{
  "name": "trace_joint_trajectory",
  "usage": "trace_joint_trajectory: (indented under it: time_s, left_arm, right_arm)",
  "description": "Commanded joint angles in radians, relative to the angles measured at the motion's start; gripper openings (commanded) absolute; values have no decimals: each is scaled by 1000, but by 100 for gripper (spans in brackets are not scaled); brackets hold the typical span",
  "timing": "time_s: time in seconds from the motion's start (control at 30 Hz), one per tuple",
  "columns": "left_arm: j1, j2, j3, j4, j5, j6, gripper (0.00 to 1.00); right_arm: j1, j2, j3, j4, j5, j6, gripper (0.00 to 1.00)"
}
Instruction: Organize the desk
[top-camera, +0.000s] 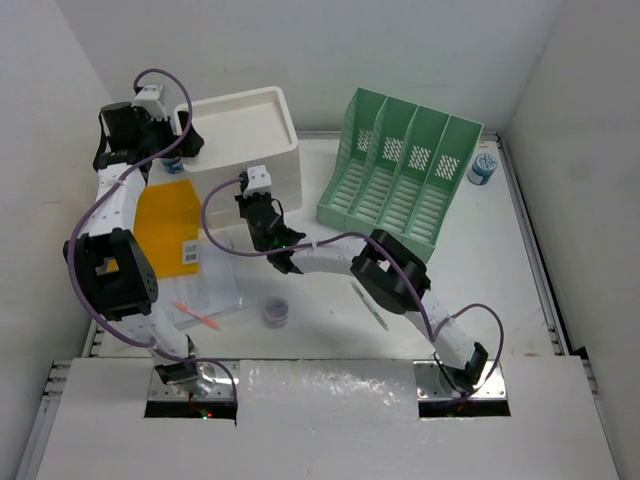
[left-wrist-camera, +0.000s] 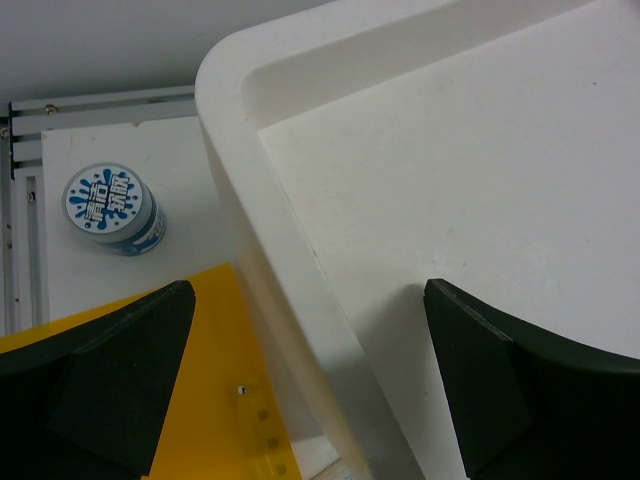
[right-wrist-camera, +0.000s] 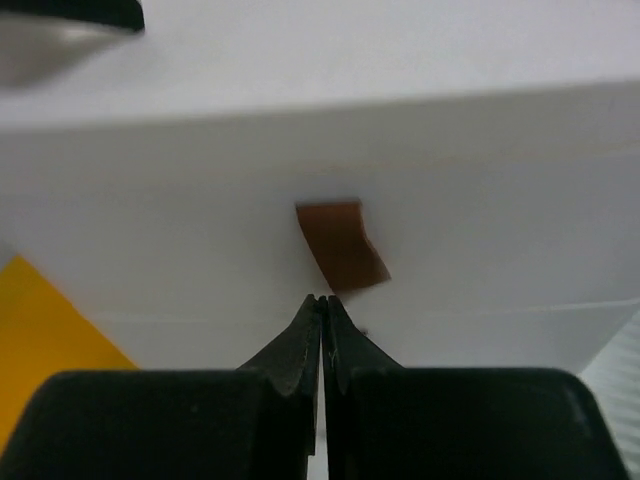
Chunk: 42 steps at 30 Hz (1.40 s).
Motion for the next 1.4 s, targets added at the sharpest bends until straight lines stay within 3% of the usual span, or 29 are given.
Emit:
trace_joint_trajectory:
  time_s: [0.0,0.27,0.33,0.37,0.43,0.5,0.6,0.73,0.87,1.07,1.27,1.37]
  left_arm:
    - [-8,-26,-24,-36,-48,24,97]
    - [-8,-26,-24,-35,-52,10,97]
    - [-8,-26,-26,-36,-50,12,97]
    - [-8,-26,-29,-36,-50,15,97]
    - [-8,-25,-26,-35,-48,15,97]
    - [-8,-22,-22,-33,-33,15,97]
    - [-7,-13,-15,-33,-25,12,96]
    - [-8,6,-4,-35,-35,12,96]
    - [-8,12,-6,-35,-29,9,96]
    - [-10,29,5,-33,-35,20,88]
    - [-8,43,8,-33,-32,36,71]
    - [-8,52,10,-35,-38,43,69]
  right_arm:
    - [-17,-81,-131,125,-32,-44,0]
    - [-23,-208,-349,186,-280,2,0]
    - [-89,-225,-371,173,-427,133,0]
    - [-124,-227,-364,163,-625,203,6]
    - [-216,-204,-344,195,-815,363,35]
    - [-255,-186,-331,244,-947,413,43]
    - [-272,-184,-289,150,-994,329,57]
    - [-275,-132,-197,131,-1018,315,61]
    - [-279,-69,-65,97,-1058,351,61]
    - [-281,-35,-26,157,-1035,406,60]
    - [-286,-52,-57,254,-928,464,52]
    - [-301,-61,-109,336,-876,556,49]
